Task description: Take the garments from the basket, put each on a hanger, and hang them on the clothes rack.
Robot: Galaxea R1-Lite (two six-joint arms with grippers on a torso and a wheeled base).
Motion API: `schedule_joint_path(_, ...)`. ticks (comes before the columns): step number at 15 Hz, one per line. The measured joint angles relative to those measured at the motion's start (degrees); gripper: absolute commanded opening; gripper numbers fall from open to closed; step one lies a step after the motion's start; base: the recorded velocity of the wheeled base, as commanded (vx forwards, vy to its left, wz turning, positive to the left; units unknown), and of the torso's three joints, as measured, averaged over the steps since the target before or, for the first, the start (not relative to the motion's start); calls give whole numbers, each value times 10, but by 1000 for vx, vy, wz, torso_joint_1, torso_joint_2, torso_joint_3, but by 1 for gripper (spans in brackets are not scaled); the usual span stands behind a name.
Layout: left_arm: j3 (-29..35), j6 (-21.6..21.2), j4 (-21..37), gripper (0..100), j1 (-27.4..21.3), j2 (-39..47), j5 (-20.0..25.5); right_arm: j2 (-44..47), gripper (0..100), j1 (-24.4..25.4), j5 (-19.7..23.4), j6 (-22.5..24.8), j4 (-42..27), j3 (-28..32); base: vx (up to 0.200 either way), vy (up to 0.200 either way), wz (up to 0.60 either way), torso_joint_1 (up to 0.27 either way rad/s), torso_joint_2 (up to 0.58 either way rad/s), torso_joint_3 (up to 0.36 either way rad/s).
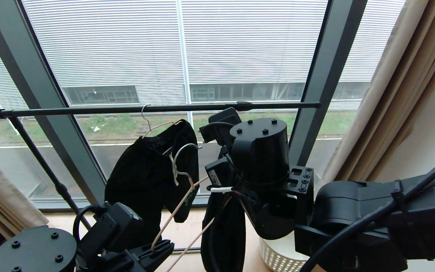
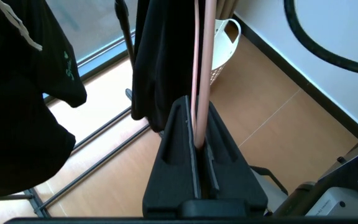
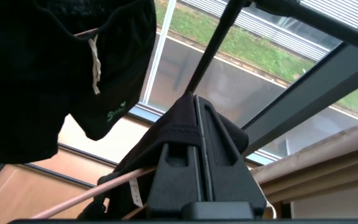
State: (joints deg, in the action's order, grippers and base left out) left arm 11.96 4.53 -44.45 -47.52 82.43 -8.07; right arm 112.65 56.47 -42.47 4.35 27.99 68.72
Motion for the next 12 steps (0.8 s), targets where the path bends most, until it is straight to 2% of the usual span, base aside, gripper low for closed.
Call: schedule_joint_path(12, 1, 1, -3, 0, 1, 8, -1, -49, 0, 62, 0, 0, 1, -30, 0, 0, 0, 0, 0, 0)
